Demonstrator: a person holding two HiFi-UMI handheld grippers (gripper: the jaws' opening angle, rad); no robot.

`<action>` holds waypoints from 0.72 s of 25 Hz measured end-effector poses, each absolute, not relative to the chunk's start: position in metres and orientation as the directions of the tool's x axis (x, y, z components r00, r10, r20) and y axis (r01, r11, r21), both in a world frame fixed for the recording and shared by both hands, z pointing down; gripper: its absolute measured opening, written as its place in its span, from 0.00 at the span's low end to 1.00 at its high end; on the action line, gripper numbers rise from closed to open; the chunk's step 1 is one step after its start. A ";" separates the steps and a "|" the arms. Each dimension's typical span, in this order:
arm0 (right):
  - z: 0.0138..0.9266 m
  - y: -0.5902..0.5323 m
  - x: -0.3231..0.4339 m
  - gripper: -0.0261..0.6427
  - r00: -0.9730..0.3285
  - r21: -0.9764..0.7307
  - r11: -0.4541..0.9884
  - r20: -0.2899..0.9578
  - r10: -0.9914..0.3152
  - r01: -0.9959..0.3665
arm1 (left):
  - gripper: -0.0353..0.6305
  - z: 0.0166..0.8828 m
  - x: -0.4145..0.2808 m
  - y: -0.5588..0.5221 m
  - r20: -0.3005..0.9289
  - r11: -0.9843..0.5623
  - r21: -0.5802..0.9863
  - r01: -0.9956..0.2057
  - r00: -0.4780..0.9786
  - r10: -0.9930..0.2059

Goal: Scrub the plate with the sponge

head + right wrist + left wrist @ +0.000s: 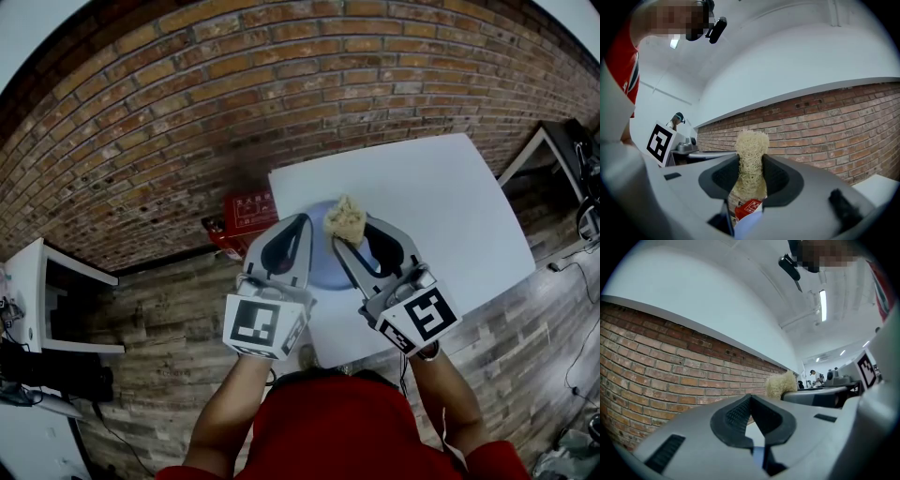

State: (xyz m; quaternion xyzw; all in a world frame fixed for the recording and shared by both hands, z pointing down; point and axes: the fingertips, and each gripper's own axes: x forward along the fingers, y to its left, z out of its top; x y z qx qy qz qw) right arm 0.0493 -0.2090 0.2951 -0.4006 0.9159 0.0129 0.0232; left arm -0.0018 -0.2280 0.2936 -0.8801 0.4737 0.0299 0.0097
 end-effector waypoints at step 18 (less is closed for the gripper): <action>0.299 -0.209 0.052 0.27 -0.680 0.000 0.681 -0.047 -0.732 -0.733 | 0.07 0.300 -0.003 -0.225 -0.048 -0.539 0.026 -0.842 0.538 -0.842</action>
